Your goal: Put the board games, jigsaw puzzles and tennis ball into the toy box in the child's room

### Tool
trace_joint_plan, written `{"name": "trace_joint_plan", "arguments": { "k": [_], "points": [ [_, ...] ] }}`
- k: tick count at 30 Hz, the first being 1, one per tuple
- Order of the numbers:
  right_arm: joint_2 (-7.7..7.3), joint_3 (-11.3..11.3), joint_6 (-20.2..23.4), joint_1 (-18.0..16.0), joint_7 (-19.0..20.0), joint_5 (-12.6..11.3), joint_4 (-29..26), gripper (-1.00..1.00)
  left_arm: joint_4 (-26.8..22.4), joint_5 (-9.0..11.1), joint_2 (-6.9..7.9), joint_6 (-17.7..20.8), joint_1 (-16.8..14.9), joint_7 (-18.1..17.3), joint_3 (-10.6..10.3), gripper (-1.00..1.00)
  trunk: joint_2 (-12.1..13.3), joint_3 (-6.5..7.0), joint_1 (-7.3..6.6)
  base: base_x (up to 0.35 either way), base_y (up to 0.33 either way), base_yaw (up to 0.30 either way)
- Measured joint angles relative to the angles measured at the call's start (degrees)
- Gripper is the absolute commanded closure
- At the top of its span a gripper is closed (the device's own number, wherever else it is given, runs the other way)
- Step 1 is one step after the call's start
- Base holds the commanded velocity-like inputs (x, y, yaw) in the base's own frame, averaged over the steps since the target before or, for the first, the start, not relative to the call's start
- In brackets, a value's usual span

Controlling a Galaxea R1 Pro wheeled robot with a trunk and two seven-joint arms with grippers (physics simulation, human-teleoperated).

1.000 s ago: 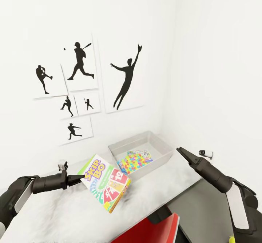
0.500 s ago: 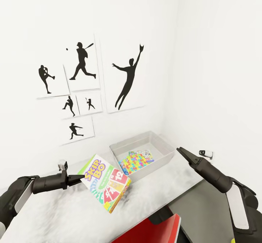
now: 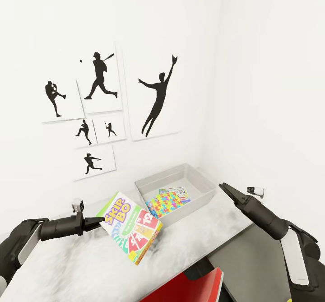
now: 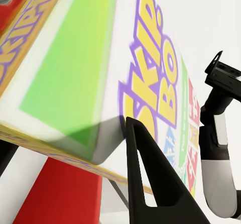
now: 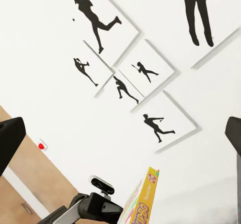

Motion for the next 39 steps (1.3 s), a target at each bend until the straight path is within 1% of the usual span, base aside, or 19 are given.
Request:
{"name": "trace_joint_plan", "arguments": {
  "k": [26, 31, 33, 36, 39],
  "points": [
    [0.06, 0.0, -0.06, 0.0, -0.02, -0.05, 0.0, -1.0, 0.0, 0.16, -0.06, 0.01, 0.0, -0.03, 0.02, 1.0, 0.0, 0.0, 0.0, 0.0, 0.0, 0.0],
    [-0.06, -0.06, -0.02, 0.0, 0.02, -0.08, 0.49, -1.0, 0.0, 0.39, -0.2, 0.28, -0.07, 0.02, 0.29, 1.0, 0.0, 0.0, 0.0, 0.0, 0.0, 0.0],
    [-0.09, -0.09, -0.01, 0.0, 0.04, -0.11, 0.86, -1.0, -0.16, 0.62, -0.31, 0.69, -0.25, -0.02, 0.7, 1.0, 0.0, 0.0, 0.0, 0.0, 0.0, 0.0],
    [-0.17, -0.15, 0.0, 0.0, 0.02, -0.14, 1.24, -1.0, -1.01, 0.89, -0.54, 1.47, -1.21, -0.06, 1.33, 1.0, 0.0, 0.0, 0.0, 0.0, 0.0, 0.0],
    [-0.19, -0.22, 0.0, 0.0, -0.01, -0.14, 1.41, -1.0, -1.51, 1.1, -1.27, 1.98, -3.56, -0.01, 1.59, 1.0, 0.01, 0.01, 0.0, 0.0, 0.0, 0.0]
  ]
}}
